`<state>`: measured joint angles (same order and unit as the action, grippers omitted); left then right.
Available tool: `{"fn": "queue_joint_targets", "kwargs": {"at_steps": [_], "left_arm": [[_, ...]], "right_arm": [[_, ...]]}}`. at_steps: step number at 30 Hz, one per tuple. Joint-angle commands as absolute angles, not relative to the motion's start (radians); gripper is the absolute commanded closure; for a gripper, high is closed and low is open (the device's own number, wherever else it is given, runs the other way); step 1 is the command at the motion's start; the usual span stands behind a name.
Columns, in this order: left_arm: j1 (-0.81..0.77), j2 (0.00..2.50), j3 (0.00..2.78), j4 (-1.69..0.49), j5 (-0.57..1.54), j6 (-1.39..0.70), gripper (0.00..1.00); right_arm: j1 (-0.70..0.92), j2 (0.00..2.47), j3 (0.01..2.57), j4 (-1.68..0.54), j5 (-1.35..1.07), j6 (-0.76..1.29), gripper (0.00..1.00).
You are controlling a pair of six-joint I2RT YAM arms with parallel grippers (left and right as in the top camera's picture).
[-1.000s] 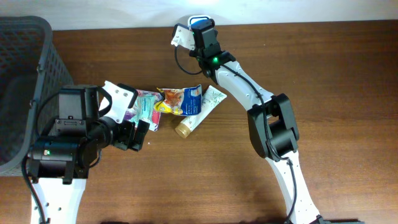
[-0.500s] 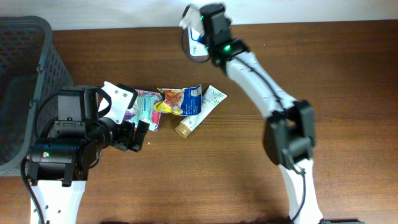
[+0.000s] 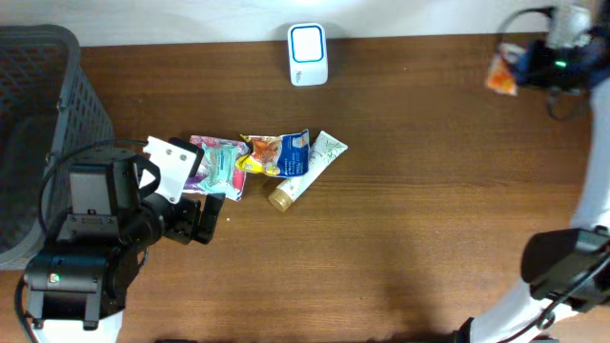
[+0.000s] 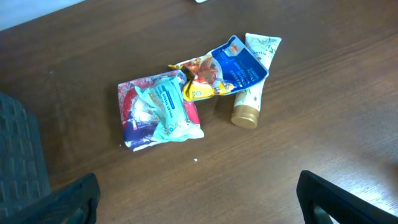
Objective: Scan the item barcode
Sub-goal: 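Carry the tissue pack to the right and drop it on the table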
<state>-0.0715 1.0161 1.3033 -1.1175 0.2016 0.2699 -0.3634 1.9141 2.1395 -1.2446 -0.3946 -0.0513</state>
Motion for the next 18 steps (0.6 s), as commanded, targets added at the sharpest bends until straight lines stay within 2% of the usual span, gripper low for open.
{"fn": "queue_joint_targets", "kwargs": {"at_steps": [1,4,7,12,16,17,18], "left_arm": [[-0.067,1.007,1.304,-1.116,0.206,0.286,0.01],[-0.067,1.007,1.304,-1.115,0.206,0.286,0.01],[-0.067,1.008,1.304,-1.115,0.206,0.286,0.01],[-0.067,1.007,1.304,-1.115,0.206,0.286,0.01],[-0.067,1.007,1.304,-1.116,0.206,0.286,0.01],[-0.067,1.007,1.304,-1.116,0.206,0.286,0.01],[-0.067,1.008,1.304,-1.116,0.205,0.286,0.01]], "right_arm": [[-0.535,1.902,2.069,-1.277,-0.608,-0.025,0.96],[-0.667,1.904,1.933,-1.259,-0.617,-0.024,0.96],[-0.744,1.905,1.737,-1.137,-0.617,-0.024,0.96],[-0.766,1.905,1.448,-0.896,-0.487,0.058,0.96],[-0.766,1.905,1.392,-0.833,-0.432,0.065,0.96],[-0.766,1.905,1.392,-0.833,-0.432,0.065,0.91],[-0.766,1.905,1.392,-0.833,-0.433,0.065,0.50]]}}
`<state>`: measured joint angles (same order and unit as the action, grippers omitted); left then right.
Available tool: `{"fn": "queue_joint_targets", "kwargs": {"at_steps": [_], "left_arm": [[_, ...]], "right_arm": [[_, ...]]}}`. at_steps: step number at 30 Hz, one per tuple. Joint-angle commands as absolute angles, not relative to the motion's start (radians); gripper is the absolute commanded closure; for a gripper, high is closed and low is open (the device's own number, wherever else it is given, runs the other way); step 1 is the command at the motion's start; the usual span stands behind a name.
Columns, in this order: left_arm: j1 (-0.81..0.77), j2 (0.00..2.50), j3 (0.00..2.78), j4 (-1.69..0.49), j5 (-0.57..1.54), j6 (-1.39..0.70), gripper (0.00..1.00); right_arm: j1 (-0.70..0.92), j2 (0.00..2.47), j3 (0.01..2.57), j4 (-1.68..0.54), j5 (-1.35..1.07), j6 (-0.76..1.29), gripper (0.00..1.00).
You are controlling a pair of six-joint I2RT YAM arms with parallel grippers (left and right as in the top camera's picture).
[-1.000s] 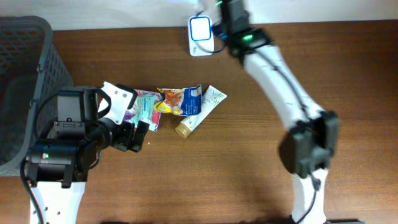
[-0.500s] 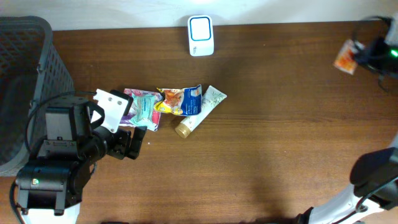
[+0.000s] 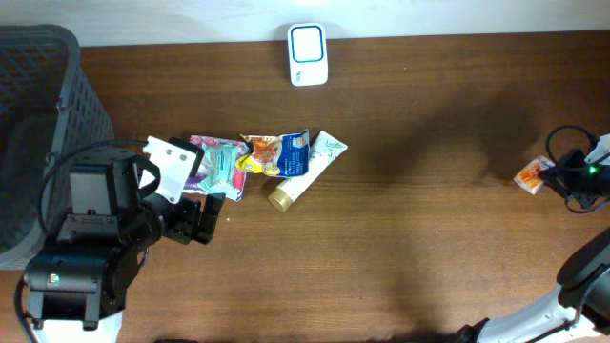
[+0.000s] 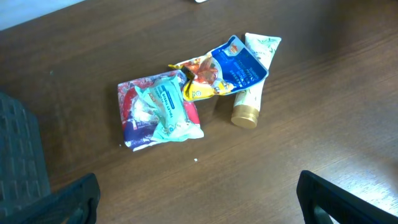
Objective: Scan the item barcode
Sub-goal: 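Carry the tissue pack to the right and drop it on the table, then move the right gripper to the white Pantene tube and grasp it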
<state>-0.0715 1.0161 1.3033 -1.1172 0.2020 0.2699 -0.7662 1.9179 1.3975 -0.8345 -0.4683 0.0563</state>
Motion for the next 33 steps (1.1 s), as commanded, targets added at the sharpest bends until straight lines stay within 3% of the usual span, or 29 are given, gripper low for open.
{"fn": "queue_joint_targets", "kwargs": {"at_steps": [1,3,4,6,9,13,17,22,28,33], "left_arm": [[-0.067,1.007,1.304,-1.116,0.206,0.286,0.01],[-0.067,1.007,1.304,-1.116,0.205,0.286,0.01],[-0.067,1.007,1.304,-1.116,0.206,0.286,0.01],[-0.067,1.007,1.304,-1.116,0.206,0.286,0.01],[-0.067,1.007,1.304,-1.116,0.206,0.286,0.01],[-0.067,1.007,1.304,-1.116,0.206,0.286,0.01],[-0.067,1.007,1.304,-1.116,0.206,0.286,0.01],[-0.067,1.007,1.304,-1.115,0.206,0.286,0.01],[-0.067,1.007,1.304,-1.116,0.206,0.286,0.01],[-0.067,1.007,1.304,-1.115,0.206,0.286,0.01]], "right_arm": [[-0.766,1.904,1.393,-0.837,-0.441,0.066,0.39],[-0.766,1.896,1.411,-0.883,-0.488,0.095,0.17],[-0.764,1.885,1.441,-0.921,-0.515,0.095,0.12],[-0.751,1.854,1.510,-0.995,-0.532,0.094,0.12],[-0.646,1.753,1.645,-1.122,-0.529,0.065,0.15],[-0.324,1.647,1.676,-1.165,-0.469,0.065,0.16],[0.050,1.710,1.672,-1.174,-0.368,0.211,0.24],[0.428,1.902,1.672,-1.139,-0.250,0.439,0.25],[0.632,2.086,1.672,-0.916,-0.249,0.659,0.33],[0.650,2.165,1.672,-0.876,-0.249,0.717,0.44]]}}
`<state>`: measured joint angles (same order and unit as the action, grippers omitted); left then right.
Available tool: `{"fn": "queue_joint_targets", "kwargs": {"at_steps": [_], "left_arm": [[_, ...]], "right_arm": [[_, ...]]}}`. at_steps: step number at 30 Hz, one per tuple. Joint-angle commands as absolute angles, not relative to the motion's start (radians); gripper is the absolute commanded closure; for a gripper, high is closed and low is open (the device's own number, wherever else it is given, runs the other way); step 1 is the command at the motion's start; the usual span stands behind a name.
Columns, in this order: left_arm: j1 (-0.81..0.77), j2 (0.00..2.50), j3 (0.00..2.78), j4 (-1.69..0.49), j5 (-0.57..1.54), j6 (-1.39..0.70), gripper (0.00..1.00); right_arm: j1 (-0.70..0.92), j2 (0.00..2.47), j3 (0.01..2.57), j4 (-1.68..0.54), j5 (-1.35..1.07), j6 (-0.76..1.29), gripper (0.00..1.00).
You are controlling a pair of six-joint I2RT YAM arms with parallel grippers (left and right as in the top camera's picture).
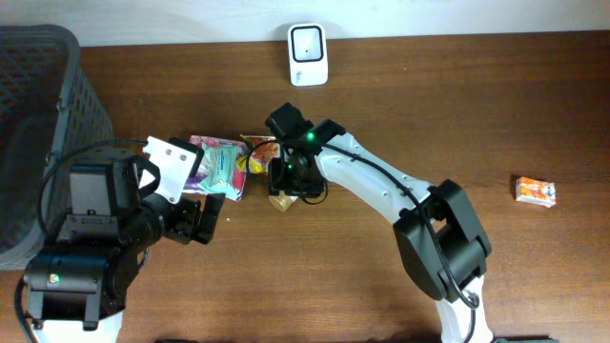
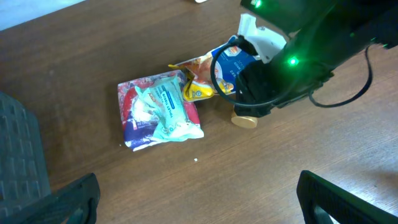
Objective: Scan the item barcode
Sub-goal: 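Move the right gripper to the white Pantene tube and grasp it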
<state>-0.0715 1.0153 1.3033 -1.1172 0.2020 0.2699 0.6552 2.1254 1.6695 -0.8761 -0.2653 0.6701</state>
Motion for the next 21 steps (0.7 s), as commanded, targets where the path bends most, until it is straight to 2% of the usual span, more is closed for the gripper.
{"fn": "queue_joint_targets", "kwargs": {"at_steps": [1,5,9,13,21], "left_arm": [[-0.067,1.007,1.304,-1.115,0.206,0.286,0.01],[-0.067,1.007,1.304,-1.115,0.206,0.286,0.01],[-0.067,1.007,1.304,-1.116,0.206,0.286,0.01],[-0.067,1.007,1.304,-1.116,0.206,0.286,0.01],[-0.067,1.007,1.304,-1.116,0.206,0.286,0.01]], "right_arm": [[0.650,2.168,1.672,-0.878,-0.249,0.717,0.45],[0.649,2.209,1.672,-0.911,-0.168,0.741,0.48],[0.612,2.215,1.672,-1.032,-0.066,0.720,0.49],[0.503,2.215,1.672,-1.098,-0.074,0.622,0.49],[0.403,2.213,1.673,-1.105,-0.172,0.440,0.50]]}}
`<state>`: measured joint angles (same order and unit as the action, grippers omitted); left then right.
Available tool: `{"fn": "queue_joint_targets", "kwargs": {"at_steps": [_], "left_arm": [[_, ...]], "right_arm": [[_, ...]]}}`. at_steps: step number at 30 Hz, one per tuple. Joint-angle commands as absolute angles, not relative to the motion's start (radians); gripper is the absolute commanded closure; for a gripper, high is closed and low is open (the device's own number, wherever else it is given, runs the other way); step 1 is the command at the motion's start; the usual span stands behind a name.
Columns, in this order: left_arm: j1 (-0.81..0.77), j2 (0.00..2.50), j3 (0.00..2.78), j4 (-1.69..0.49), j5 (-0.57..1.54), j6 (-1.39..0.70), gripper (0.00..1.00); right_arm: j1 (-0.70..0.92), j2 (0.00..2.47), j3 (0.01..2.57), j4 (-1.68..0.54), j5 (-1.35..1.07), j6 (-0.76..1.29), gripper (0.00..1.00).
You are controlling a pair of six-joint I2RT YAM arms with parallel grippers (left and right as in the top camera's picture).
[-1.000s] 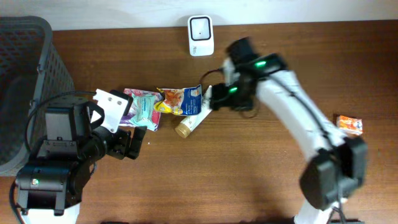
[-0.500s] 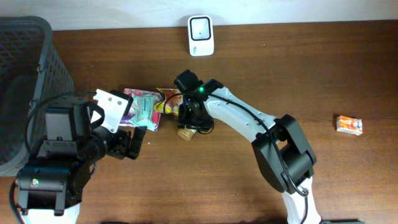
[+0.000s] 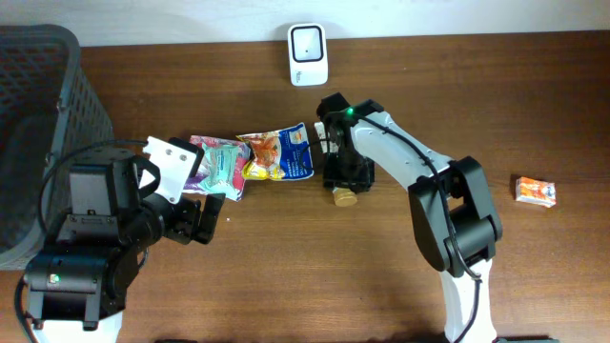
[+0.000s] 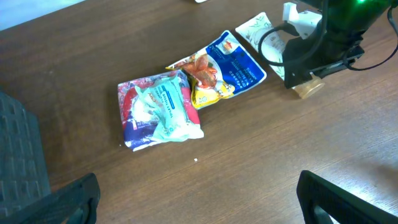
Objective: Scan the item barcode
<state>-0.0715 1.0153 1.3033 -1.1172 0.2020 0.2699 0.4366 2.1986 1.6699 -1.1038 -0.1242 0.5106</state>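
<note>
A white tube with a gold cap (image 3: 343, 198) lies right of the item pile, with my right gripper (image 3: 338, 176) shut across its body; in the left wrist view the tube's printed end (image 4: 256, 28) and cap (image 4: 308, 89) stick out either side of that gripper (image 4: 297, 65). The white barcode scanner (image 3: 307, 42) stands at the back edge. A blue and orange snack bag (image 3: 279, 155) and a teal wipes pack (image 3: 221, 164) lie to the left. My left gripper (image 4: 198, 205) hangs open near the front, away from the items.
A dark mesh basket (image 3: 38, 114) fills the left edge. A small orange box (image 3: 535, 191) lies on the table at the far right. The wood table (image 3: 286, 276) stretches bare toward the front.
My right gripper and the tube have shifted to the right, out from under the snack bag. The snack bag now lies flatter and fully showing. My left arm has not moved.
My right gripper held the orange box at the far back right, then low at the right edge. Later the box lay on the table and the gripper was at the tube beside the snack bag. Now the tube sits further right in its grip.
</note>
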Motion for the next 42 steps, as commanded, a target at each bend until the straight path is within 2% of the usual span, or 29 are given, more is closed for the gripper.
{"fn": "queue_joint_targets", "kwargs": {"at_steps": [1,5,8,11,15,16,17,19,22,25,33,41,42], "left_arm": [[-0.067,1.007,1.304,-1.115,0.206,0.286,0.01],[-0.067,1.007,1.304,-1.115,0.206,0.286,0.01],[-0.067,1.008,1.304,-1.115,0.206,0.286,0.01],[-0.067,1.008,1.304,-1.115,0.206,0.286,0.01],[-0.067,1.008,1.304,-1.115,0.206,0.286,0.01],[-0.067,1.008,1.304,-1.115,0.206,0.286,0.01],[-0.067,1.008,1.304,-1.115,0.206,0.286,0.01],[-0.067,1.008,1.304,-1.115,0.206,0.286,0.01],[-0.067,1.008,1.304,-1.116,0.206,0.286,0.01],[-0.067,1.007,1.304,-1.116,0.206,0.286,0.00],[-0.067,1.007,1.304,-1.116,0.207,0.286,0.01],[-0.067,1.008,1.304,-1.115,0.218,0.286,0.01],[-0.067,1.008,1.304,-1.115,0.218,0.286,0.01]], "right_arm": [[0.380,2.211,1.675,-1.105,-0.247,0.380,0.54],[0.325,2.175,1.692,-1.116,-0.428,0.212,0.64],[0.274,2.106,1.739,-1.142,-0.574,0.093,0.64],[0.231,2.043,1.776,-1.153,-0.735,-0.024,0.70],[0.178,1.997,1.785,-1.153,-0.902,-0.075,0.72],[0.163,1.996,1.784,-1.161,-0.894,-0.075,0.67],[0.162,1.996,1.784,-1.172,-0.823,-0.074,0.55],[0.193,1.997,1.784,-1.200,-0.599,-0.022,0.48],[0.332,2.000,1.784,-1.212,-0.294,0.165,0.28],[0.437,2.018,1.776,-1.225,-0.176,0.292,0.16],[0.498,2.155,1.773,-1.204,-0.129,0.433,0.15],[0.505,2.230,1.772,-1.110,-0.230,0.432,0.16],[0.506,2.237,1.772,-1.106,-0.236,0.432,0.19]]}}
